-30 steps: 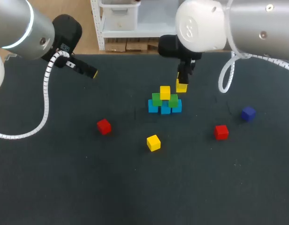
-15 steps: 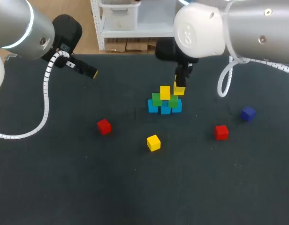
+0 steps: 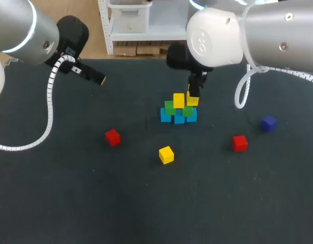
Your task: Place the blue cubes, place green cubes on the blue cubes, place the yellow cubes on the green cubes, then place the red cubes on the yellow cubes, and place purple cube on the red cubes.
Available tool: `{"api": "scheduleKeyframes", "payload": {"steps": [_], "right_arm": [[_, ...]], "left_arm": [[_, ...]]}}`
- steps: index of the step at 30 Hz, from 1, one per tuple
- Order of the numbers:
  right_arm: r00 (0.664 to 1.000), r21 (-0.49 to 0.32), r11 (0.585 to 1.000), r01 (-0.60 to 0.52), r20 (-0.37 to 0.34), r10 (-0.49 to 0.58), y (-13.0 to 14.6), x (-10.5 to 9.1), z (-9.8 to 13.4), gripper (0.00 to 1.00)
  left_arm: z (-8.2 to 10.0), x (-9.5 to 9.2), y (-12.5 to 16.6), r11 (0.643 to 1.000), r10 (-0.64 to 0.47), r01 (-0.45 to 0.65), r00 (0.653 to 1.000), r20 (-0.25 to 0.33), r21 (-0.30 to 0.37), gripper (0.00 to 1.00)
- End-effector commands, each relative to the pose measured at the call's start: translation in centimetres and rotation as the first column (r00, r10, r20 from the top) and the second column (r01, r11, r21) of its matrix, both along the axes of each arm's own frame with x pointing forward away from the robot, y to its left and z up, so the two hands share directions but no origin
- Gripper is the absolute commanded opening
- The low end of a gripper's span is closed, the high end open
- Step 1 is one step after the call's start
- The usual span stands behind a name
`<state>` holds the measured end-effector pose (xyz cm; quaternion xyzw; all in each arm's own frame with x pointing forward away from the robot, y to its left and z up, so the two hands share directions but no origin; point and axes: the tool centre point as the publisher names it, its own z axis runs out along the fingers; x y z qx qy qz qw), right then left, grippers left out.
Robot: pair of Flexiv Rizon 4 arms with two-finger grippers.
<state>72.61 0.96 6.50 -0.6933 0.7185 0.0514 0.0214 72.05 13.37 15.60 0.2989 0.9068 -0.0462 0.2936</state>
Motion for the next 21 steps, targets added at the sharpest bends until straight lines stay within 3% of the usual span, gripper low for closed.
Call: {"api": "scheduleKeyframes", "payload": {"steps": [1, 21], "right_arm": [[1.0, 0.0, 1.0, 0.0, 0.001, 0.0, 0.07, 0.0, -0.09, 0.0], [1.0, -0.003, 1.0, -0.011, -0.004, 0.011, 0.48, 0.11, -0.43, 0.0]], "left_arm": [[-0.02, -0.01, 0.15, 1.0, -0.005, 0.005, 1.0, 0.0, -0.004, 1.0], [-0.02, -0.01, 0.15, 1.0, -0.005, 0.005, 1.0, 0.0, -0.004, 1.0]]}}
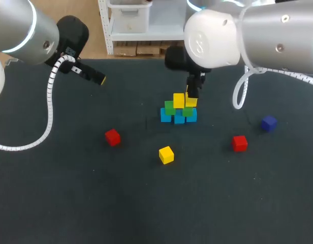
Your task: Place the blue cubes, place green cubes on the blue cubes, place the yellow cubes on the green cubes, then place the red cubes on the yellow cubes, and place purple cube on the red cubes.
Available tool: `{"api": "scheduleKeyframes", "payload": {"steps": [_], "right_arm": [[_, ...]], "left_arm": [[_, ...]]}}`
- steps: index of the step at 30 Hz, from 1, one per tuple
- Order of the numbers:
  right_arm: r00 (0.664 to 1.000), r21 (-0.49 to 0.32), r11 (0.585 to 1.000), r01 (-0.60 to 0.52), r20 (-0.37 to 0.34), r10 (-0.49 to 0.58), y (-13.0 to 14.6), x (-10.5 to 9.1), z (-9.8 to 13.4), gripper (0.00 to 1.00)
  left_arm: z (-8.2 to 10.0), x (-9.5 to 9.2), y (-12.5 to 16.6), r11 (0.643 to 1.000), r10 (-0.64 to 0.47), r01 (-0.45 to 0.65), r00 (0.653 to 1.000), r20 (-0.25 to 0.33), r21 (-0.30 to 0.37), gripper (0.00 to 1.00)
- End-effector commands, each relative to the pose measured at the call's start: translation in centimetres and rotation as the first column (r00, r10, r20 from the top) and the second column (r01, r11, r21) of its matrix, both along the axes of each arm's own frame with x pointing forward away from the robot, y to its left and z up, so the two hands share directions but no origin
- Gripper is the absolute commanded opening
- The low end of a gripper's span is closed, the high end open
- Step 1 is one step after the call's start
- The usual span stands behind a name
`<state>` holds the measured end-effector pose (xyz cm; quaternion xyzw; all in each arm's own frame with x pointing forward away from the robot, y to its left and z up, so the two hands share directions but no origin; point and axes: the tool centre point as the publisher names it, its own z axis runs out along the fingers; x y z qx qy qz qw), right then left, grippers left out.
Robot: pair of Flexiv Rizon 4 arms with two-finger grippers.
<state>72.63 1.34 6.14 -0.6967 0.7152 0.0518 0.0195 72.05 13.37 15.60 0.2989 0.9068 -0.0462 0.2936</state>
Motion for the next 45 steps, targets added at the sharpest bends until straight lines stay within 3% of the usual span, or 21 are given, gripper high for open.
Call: {"api": "scheduleKeyframes", "payload": {"steps": [1, 28, 29, 32, 45], "right_arm": [[1.0, -0.001, 1.0, -0.002, -0.002, 0.002, 0.12, 0.08, -0.12, 0.0], [1.0, 0.001, 1.0, -0.003, 0.0, 0.003, 0.3, 0.11, -0.26, 0.0], [1.0, 0.0, 1.0, -0.003, 0.001, 0.003, 0.29, 0.08, -0.24, 0.05], [1.0, 0.001, 1.0, -0.004, -0.001, 0.004, 0.25, 0.0, -0.19, 0.34], [1.0, 0.006, 1.0, -0.009, -0.01, 0.009, 0.29, -0.37, -0.3, 0.36]], "left_arm": [[-0.02, -0.01, 0.15, 1.0, -0.005, 0.005, 1.0, 0.0, -0.004, 1.0], [-0.02, -0.01, 0.15, 1.0, -0.005, 0.005, 1.0, 0.0, -0.004, 1.0], [-0.02, -0.01, 0.15, 1.0, -0.005, 0.005, 1.0, 0.0, -0.004, 1.0], [-0.02, -0.01, 0.15, 1.0, -0.005, 0.005, 1.0, 0.0, -0.004, 1.0], [-0.02, -0.01, 0.15, 1.0, -0.005, 0.005, 1.0, 0.0, -0.004, 1.0]]}}
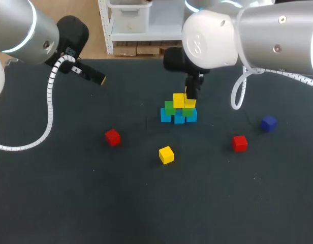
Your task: Place the blue cubes, place green cubes on the blue cubes, place the yellow cubes on the green cubes, then place the red cubes on the yellow cubes, and place purple cube on the red cubes.
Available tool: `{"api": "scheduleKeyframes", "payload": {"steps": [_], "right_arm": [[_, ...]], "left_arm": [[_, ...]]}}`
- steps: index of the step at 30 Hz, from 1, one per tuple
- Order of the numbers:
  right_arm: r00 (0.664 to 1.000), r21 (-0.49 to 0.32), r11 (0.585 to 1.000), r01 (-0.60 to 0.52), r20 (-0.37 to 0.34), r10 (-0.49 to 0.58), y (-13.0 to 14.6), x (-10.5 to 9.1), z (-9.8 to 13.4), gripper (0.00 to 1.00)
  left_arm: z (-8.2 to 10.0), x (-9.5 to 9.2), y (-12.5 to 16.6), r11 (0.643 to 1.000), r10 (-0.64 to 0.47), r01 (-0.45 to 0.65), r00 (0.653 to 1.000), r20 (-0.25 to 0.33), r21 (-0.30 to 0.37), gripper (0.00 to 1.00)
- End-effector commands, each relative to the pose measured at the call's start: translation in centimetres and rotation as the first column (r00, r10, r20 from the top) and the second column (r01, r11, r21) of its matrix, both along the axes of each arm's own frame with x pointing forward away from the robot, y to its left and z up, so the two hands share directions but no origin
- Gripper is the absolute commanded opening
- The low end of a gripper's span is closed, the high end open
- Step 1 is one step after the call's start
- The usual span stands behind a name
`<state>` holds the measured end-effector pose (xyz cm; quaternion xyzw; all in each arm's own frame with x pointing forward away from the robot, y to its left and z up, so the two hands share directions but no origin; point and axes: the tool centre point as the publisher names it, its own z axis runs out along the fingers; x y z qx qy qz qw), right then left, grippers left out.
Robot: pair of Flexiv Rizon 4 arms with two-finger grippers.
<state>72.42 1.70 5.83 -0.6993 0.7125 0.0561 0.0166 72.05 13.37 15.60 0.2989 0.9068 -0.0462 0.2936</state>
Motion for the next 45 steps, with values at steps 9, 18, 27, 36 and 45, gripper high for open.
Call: {"api": "scheduleKeyframes", "payload": {"steps": [9, 18, 27, 36, 45], "right_arm": [[1.0, 0.006, 1.0, 0.003, -0.001, -0.003, -0.2, -0.3, -0.1, 0.88], [1.0, 0.01, 1.0, 0.019, 0.008, -0.019, -0.4, 0.0, 0.1, 0.84], [0.997, 0.038, 0.998, 0.057, 0.041, -0.058, -1.8, -0.2, 1.6, 0.8], [0.989, 0.123, 0.986, 0.11, 0.084, -0.121, -5.4, -1.0, 4.7, 1.0], [0.962, 0.181, 0.964, 0.195, 0.157, -0.224, -9.7, 0.3, 8.0, 1.0]], "left_arm": [[0.0, 0.0, 0.1, 1.0, -0.005, 0.005, 1.0, 0.0, -0.004, 1.0], [0.0, 0.0, 0.1, 1.0, -0.005, 0.005, 1.0, 0.0, -0.004, 1.0], [0.0, 0.0, 0.1, 1.0, -0.005, 0.005, 1.0, 0.0, -0.004, 1.0], [0.0, 0.0, 0.1, 1.0, -0.005, 0.005, 1.0, 0.0, -0.004, 1.0], [0.0, 0.0, 0.1, 1.0, -0.005, 0.005, 1.0, 0.0, -0.004, 1.0]]}}
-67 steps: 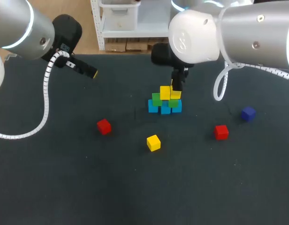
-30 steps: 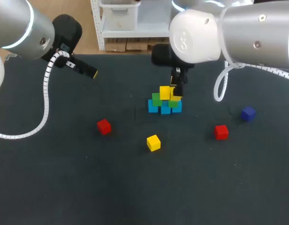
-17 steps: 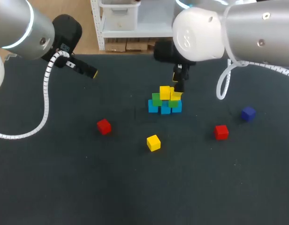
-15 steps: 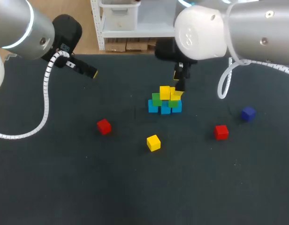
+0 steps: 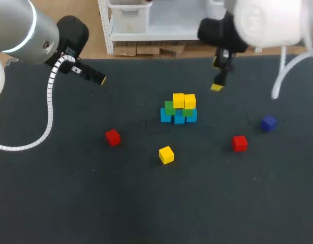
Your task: Place the blue cubes, place green cubes on the blue cubes, place the yellow cubes on the green cubes, then place the red cubes on the yellow cubes, and place purple cube on the red cubes.
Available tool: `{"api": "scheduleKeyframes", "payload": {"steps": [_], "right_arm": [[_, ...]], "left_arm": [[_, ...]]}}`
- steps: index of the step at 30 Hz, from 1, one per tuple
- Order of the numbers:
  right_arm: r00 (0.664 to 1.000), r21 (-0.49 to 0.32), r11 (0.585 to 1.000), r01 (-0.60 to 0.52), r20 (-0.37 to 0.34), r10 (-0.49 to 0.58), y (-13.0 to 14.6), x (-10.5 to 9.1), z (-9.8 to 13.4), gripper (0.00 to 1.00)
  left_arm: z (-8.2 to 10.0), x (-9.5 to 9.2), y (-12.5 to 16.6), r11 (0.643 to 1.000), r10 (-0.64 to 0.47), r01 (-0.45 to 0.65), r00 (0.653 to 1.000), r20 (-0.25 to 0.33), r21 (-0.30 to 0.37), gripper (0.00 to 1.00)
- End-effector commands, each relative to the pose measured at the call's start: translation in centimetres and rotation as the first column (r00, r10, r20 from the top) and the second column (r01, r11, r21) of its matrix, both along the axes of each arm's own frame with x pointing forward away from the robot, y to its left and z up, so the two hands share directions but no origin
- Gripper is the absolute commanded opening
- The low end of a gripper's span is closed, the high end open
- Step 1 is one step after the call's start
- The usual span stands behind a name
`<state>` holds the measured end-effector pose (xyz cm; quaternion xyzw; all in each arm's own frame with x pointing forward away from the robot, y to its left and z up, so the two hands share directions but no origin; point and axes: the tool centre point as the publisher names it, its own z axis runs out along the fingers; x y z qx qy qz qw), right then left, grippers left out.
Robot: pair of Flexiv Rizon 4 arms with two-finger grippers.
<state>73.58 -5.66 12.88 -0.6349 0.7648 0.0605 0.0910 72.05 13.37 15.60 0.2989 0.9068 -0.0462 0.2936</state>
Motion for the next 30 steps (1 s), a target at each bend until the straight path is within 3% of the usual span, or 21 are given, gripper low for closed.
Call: {"api": "scheduleKeyframes", "payload": {"steps": [1, 9, 15, 24, 30], "right_arm": [[0.993, 0.066, 0.996, 0.054, 0.102, -0.061, -2.8, -0.6, 1.3, 1.0], [0.967, 0.175, 0.974, 0.144, 0.183, -0.176, -6.1, 0.2, 3.3, 1.0], [0.947, 0.268, 0.943, 0.196, 0.199, -0.254, -8.5, 0.2, 3.9, 1.0], [0.92, 0.297, 0.919, 0.261, 0.213, -0.33, -11.9, -1.2, 3.7, 1.0], [0.908, 0.33, 0.908, 0.258, 0.238, -0.345, -12.7, -1.5, 3.7, 1.0]], "left_arm": [[0.0, 0.0, 0.1, 1.0, -0.005, 0.005, 1.0, 0.0, -0.004, 1.0], [0.0, 0.0, 0.1, 1.0, -0.005, 0.005, 1.0, 0.0, -0.004, 1.0], [0.0, 0.0, 0.1, 1.0, -0.005, 0.005, 1.0, 0.0, -0.004, 1.0], [0.0, 0.0, 0.1, 1.0, -0.005, 0.005, 1.0, 0.0, -0.004, 1.0], [0.0, 0.0, 0.1, 1.0, -0.005, 0.005, 1.0, 0.0, -0.004, 1.0]]}}
